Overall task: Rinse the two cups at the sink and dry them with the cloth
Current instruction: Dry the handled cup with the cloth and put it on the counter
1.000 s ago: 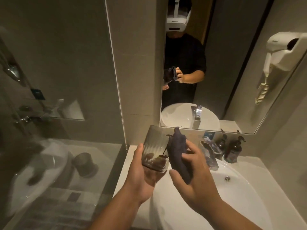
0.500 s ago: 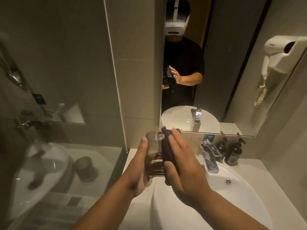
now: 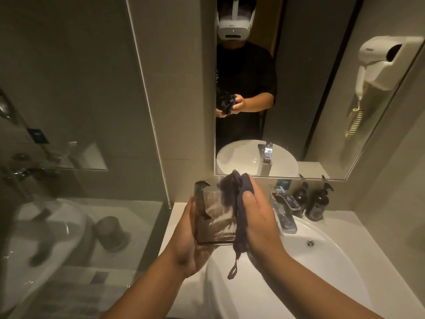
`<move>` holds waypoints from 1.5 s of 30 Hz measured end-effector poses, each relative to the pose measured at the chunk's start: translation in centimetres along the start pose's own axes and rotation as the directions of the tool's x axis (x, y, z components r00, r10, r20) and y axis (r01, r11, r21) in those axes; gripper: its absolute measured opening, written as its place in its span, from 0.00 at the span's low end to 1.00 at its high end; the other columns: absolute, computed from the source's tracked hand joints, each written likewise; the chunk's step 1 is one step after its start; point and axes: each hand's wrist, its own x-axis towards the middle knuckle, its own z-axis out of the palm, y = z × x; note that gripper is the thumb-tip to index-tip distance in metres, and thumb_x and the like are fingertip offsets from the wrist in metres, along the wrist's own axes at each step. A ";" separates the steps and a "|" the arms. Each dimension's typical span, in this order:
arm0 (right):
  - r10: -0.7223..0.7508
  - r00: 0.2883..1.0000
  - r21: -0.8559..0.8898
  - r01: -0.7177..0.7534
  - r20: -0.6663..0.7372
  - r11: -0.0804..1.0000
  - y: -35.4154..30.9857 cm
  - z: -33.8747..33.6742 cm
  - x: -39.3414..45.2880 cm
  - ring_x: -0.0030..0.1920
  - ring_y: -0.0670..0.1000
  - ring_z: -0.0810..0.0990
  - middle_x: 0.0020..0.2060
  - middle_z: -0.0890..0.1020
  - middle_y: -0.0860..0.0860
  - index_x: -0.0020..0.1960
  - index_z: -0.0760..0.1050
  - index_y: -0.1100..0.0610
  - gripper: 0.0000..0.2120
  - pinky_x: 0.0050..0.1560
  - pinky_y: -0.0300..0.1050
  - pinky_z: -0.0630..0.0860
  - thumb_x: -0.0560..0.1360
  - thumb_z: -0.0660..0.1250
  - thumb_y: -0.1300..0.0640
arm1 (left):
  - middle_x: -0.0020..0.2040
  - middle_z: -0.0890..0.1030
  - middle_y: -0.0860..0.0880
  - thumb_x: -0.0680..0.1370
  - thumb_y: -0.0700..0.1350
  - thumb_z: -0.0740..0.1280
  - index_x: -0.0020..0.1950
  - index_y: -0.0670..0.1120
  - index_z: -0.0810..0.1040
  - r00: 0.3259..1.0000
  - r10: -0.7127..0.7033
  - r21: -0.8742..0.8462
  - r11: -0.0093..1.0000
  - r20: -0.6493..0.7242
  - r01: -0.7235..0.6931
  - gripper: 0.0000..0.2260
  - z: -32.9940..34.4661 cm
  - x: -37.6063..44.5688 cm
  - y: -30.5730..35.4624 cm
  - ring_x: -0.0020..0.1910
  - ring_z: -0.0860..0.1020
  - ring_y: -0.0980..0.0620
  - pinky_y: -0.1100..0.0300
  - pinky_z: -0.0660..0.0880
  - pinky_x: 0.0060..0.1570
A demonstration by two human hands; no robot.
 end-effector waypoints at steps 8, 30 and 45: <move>-0.246 0.969 -0.412 0.223 -0.002 0.884 -0.7 -1.2 0.4 0.68 0.27 0.58 0.68 0.60 0.25 0.72 0.55 0.33 0.23 0.65 0.20 0.56 0.80 0.53 0.48 | 0.62 0.83 0.42 0.82 0.61 0.53 0.66 0.48 0.79 0.961 0.215 0.294 0.943 -0.176 -0.157 0.24 1.4 0.9 0.0 0.59 0.82 0.41 0.36 0.75 0.63; -0.083 0.995 0.050 0.086 -0.055 0.995 -0.8 -2.5 0.5 0.67 0.43 0.72 0.66 0.75 0.38 0.67 0.67 0.32 0.20 0.69 0.55 0.70 0.77 0.57 0.46 | 0.57 0.85 0.43 0.81 0.64 0.56 0.62 0.47 0.81 0.966 0.152 0.165 0.979 -0.208 -0.118 0.25 3.1 2.5 0.2 0.56 0.84 0.46 0.49 0.79 0.54; -0.546 0.819 -0.367 0.569 0.176 0.736 -1.8 -2.1 -1.0 0.77 0.49 0.58 0.76 0.62 0.48 0.74 0.62 0.48 0.25 0.75 0.45 0.59 0.77 0.57 0.56 | 0.69 0.77 0.40 0.70 0.78 0.56 0.70 0.49 0.76 0.993 0.001 0.012 1.000 0.119 -0.003 0.42 2.9 1.9 1.0 0.69 0.75 0.40 0.45 0.76 0.62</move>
